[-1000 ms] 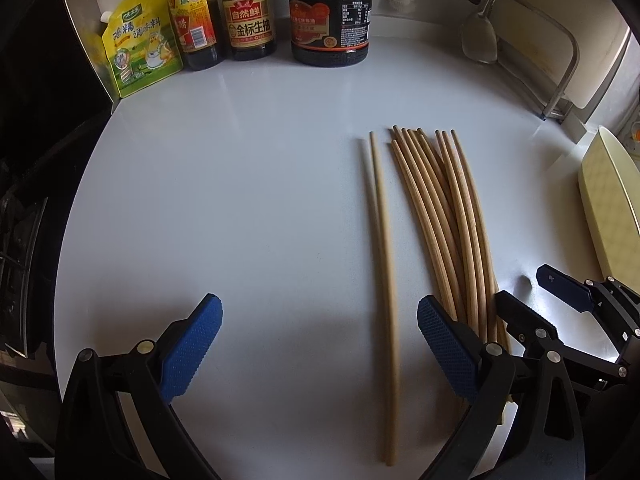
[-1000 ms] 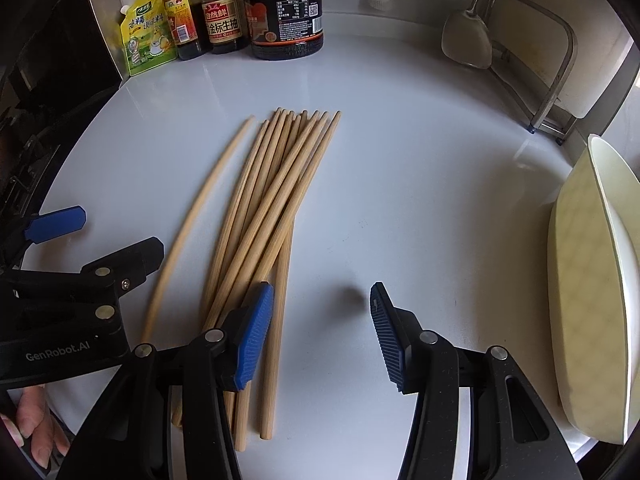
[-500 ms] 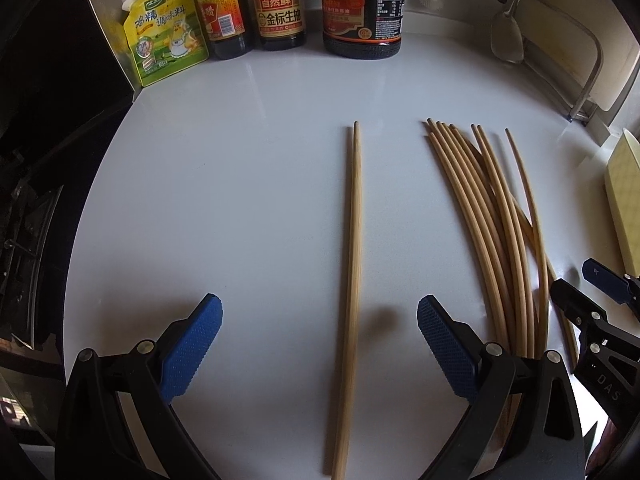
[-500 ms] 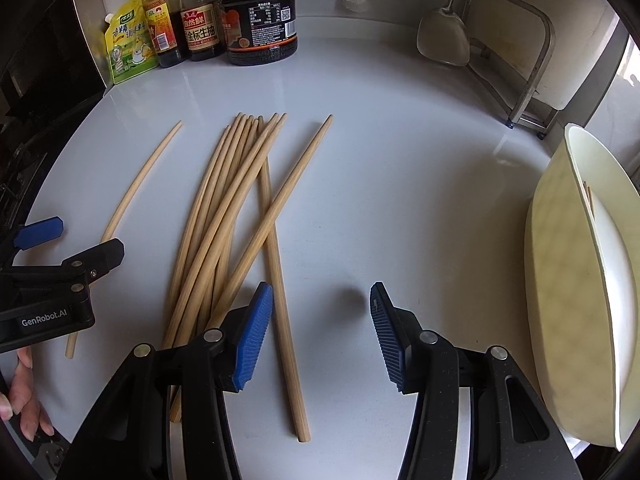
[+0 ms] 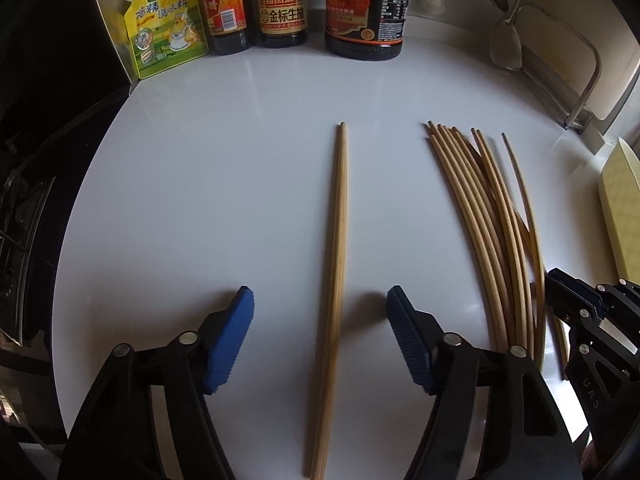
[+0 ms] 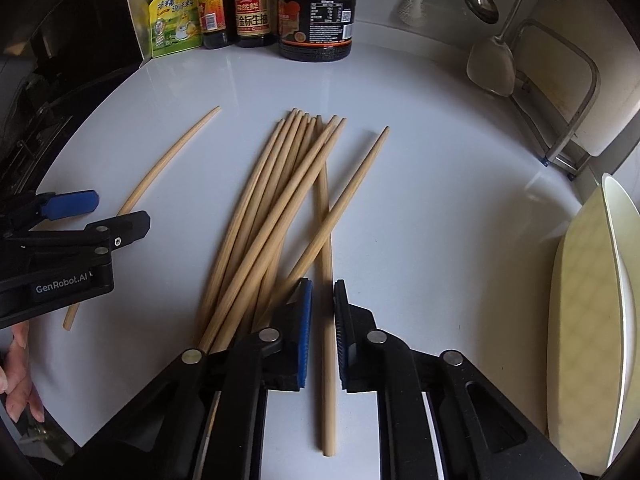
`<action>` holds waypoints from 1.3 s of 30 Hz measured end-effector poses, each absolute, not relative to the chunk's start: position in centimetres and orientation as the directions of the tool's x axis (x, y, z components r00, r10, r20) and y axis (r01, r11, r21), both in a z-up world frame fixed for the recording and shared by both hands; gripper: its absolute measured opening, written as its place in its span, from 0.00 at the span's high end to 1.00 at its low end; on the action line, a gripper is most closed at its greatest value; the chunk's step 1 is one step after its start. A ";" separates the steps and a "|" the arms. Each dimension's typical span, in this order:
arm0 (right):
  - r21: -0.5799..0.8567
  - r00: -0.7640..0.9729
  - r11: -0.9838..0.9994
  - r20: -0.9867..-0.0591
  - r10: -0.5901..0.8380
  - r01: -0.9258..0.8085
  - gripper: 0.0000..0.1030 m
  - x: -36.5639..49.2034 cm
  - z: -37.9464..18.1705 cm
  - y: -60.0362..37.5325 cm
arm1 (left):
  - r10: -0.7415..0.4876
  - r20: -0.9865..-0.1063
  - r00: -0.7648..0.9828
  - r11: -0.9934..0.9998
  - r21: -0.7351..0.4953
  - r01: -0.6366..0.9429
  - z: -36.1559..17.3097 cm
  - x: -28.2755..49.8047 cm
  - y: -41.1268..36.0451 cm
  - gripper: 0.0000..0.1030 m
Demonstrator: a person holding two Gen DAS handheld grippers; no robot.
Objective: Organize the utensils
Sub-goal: 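Close the left tool on one chopstick while the right tool grasps another, then lift and carry the held chopsticks with both tools over the basin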
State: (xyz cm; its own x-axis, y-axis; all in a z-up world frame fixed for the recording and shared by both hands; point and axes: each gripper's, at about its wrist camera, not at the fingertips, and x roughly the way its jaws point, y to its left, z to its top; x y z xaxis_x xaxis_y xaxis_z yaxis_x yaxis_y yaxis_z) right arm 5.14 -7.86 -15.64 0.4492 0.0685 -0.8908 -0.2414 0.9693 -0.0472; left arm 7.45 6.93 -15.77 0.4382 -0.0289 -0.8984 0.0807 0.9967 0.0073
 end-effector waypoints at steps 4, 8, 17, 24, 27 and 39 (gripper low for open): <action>-0.034 0.446 0.971 -0.892 0.078 -0.238 0.94 5.2 -15.5 -8.1 | -0.050 -0.893 0.447 0.993 0.004 0.119 -15.4 7.3 6.1 0.75; -0.025 0.445 0.976 -0.892 0.075 -0.215 0.94 5.3 -15.4 -8.4 | -0.056 -0.899 0.434 0.991 0.001 0.131 -15.4 7.6 5.8 0.93; -0.094 0.454 0.976 -0.891 0.005 -0.195 0.94 5.7 -14.5 -8.5 | -0.099 -0.899 0.426 0.987 -0.034 0.156 -14.6 7.5 5.4 0.93; -0.105 0.448 0.976 -0.894 -0.009 -0.191 0.94 6.0 -14.4 -8.6 | -0.114 -0.900 0.421 0.984 -0.044 0.172 -14.5 7.4 5.0 0.93; -0.083 0.444 0.983 -0.896 -0.003 -0.162 0.94 6.0 -14.4 -9.1 | -0.113 -0.901 0.419 0.984 -0.043 0.173 -14.6 7.4 5.3 0.93; -0.009 0.495 0.996 -0.868 0.035 -0.087 0.94 4.2 -11.4 -11.1 | -0.126 -0.887 0.445 0.980 -0.043 0.192 -12.5 6.9 4.5 0.93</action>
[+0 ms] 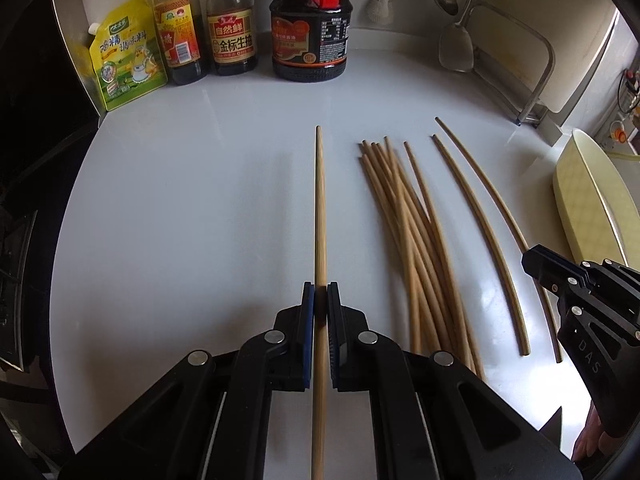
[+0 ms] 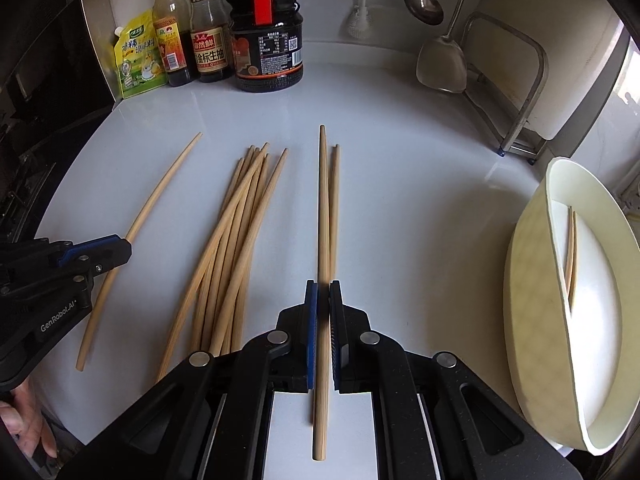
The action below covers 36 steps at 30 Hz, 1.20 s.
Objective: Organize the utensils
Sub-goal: 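Lift and carry the held chopsticks with both tools over the basin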
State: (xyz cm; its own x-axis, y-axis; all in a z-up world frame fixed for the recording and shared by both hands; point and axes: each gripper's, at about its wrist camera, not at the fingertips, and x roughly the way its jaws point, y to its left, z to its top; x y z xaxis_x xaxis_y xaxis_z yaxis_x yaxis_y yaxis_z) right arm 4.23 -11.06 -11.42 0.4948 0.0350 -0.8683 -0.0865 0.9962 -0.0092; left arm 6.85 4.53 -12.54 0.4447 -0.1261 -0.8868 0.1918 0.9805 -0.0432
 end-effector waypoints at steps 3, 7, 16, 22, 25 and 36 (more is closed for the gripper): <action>0.008 0.512 0.998 -0.858 0.041 -0.066 0.94 3.4 -10.2 -12.0 | -0.149 -0.879 0.454 0.975 -0.054 0.217 -11.3 6.5 3.6 0.93; 0.036 0.537 0.999 -0.842 0.046 -0.028 0.94 2.0 -8.3 -13.8 | -0.186 -0.864 0.468 0.963 -0.066 0.261 -9.3 5.8 1.8 0.93; 0.040 0.598 0.996 -0.801 -0.017 0.082 0.94 -1.2 -4.2 -19.8 | -0.268 -0.836 0.479 0.924 -0.083 0.372 -6.1 4.6 -4.0 0.93; 0.039 0.604 0.980 -0.792 -0.088 0.194 0.94 -3.3 -3.1 -25.3 | -0.350 -0.815 0.462 0.871 -0.102 0.481 -4.3 3.8 -9.9 0.93; 0.038 0.605 0.967 -0.786 -0.126 0.250 0.94 -4.2 -2.7 -28.1 | -0.403 -0.807 0.432 0.835 -0.131 0.535 -3.5 3.7 -13.3 0.93; 0.099 0.587 0.916 -0.793 -0.163 0.389 0.94 -4.3 -4.3 -37.2 | -0.467 -0.815 0.343 0.740 -0.148 0.656 -3.7 5.5 -26.0 0.93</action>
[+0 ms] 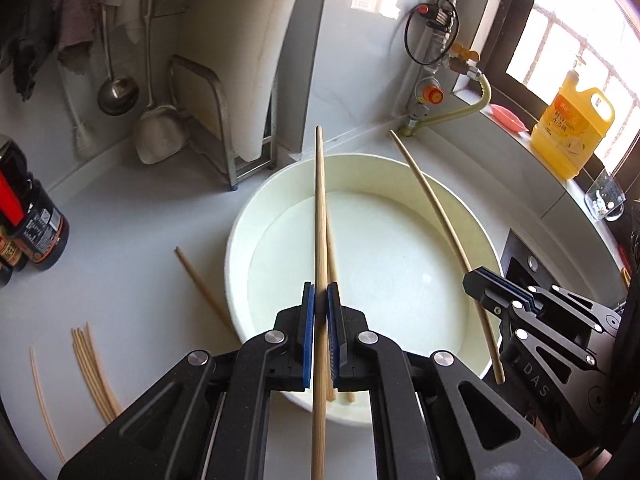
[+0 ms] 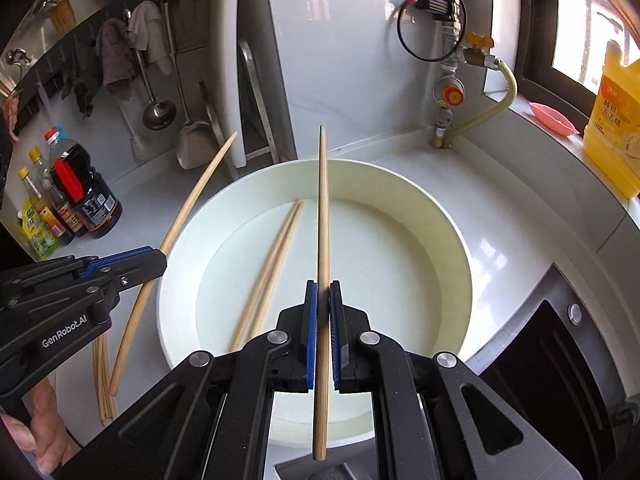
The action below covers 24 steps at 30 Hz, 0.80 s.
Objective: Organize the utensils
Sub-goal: 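Lift and carry the held chopsticks with both tools over the basin, then lower the chopsticks into the basin and open both tools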
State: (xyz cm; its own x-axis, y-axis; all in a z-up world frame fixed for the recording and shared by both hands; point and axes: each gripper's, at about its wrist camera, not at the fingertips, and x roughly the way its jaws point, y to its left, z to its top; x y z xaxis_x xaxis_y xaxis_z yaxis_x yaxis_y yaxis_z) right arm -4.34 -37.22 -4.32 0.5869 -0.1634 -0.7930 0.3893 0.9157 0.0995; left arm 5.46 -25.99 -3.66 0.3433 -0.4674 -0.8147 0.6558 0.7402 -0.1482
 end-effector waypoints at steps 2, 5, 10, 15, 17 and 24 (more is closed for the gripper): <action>0.108 0.577 0.913 -0.802 -0.154 0.393 0.94 -3.7 -5.1 -37.9 | -0.454 -0.827 0.333 0.740 -0.141 0.657 -4.5 6.2 -27.5 0.93; 0.117 0.557 0.911 -0.819 -0.137 0.395 0.94 -2.8 -6.4 -38.8 | -0.432 -0.843 0.321 0.740 -0.128 0.660 -5.8 6.8 -29.4 0.93; 0.119 0.528 0.906 -0.840 -0.126 0.407 0.94 -2.0 -8.2 -39.9 | -0.403 -0.868 0.292 0.739 -0.120 0.663 -7.6 7.5 -30.9 0.93; 0.123 0.515 0.897 -0.848 -0.128 0.425 0.94 -2.1 -9.0 -40.6 | -0.374 -0.885 0.276 0.735 -0.102 0.670 -8.6 7.6 -31.6 0.93; 0.117 0.508 0.897 -0.851 -0.130 0.427 0.94 -2.1 -9.1 -40.8 | -0.370 -0.889 0.269 0.738 -0.105 0.667 -8.8 7.7 -31.7 0.93; 0.100 0.522 0.897 -0.838 -0.156 0.430 0.79 -2.8 -8.4 -40.6 | -0.337 -0.895 0.293 0.774 -0.086 0.628 -8.2 8.2 -30.9 0.82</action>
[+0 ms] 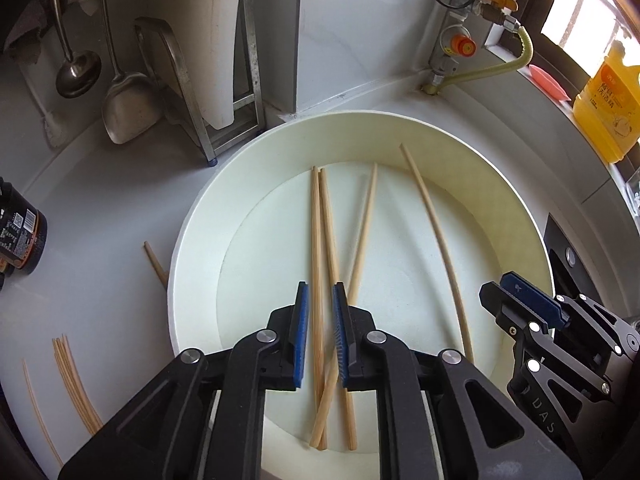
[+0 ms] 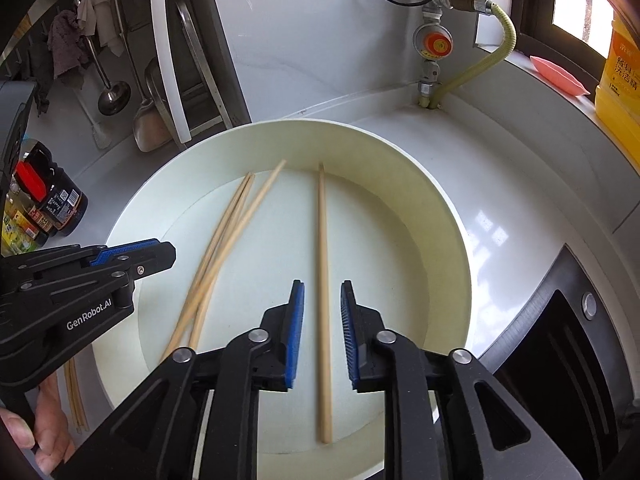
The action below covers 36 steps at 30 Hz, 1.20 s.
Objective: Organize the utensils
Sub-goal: 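Lower the chopsticks into the basin and open both tools, then move both tools back toward the next loose chopsticks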
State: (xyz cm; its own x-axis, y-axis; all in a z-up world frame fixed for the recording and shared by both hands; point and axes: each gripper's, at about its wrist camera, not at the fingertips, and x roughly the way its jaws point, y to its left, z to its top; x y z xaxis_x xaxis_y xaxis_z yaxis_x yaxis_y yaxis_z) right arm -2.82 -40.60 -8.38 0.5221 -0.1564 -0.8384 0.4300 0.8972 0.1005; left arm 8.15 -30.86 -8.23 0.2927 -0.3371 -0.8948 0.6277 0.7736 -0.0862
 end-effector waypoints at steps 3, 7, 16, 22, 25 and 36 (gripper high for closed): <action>0.106 0.528 0.898 -0.835 -0.152 0.427 0.78 -3.3 -8.2 -40.5 | -0.327 -0.892 0.312 0.793 -0.079 0.604 -7.8 8.2 -29.7 0.64; 0.114 0.537 0.899 -0.830 -0.148 0.423 0.78 -4.1 -7.8 -40.0 | -0.350 -0.857 0.379 0.817 -0.081 0.571 -6.3 7.8 -27.5 0.28; 0.115 0.561 0.914 -0.817 -0.136 0.389 0.73 -5.1 -6.2 -37.5 | -0.346 -0.831 0.436 0.850 -0.081 0.521 -4.1 6.5 -23.2 0.20; 0.109 0.579 0.931 -0.806 -0.122 0.348 0.66 -5.4 -5.0 -34.8 | -0.318 -0.810 0.492 0.876 -0.053 0.480 -2.6 5.3 -20.0 0.18; 0.106 0.587 0.940 -0.802 -0.111 0.323 0.65 -5.5 -4.6 -33.1 | -0.309 -0.802 0.512 0.887 -0.049 0.459 -2.0 4.8 -17.9 0.18; 0.092 0.596 0.973 -0.801 -0.054 0.212 0.57 -4.5 -3.4 -26.8 | -0.241 -0.780 0.577 0.936 -0.031 0.350 -0.7 4.2 -10.2 0.14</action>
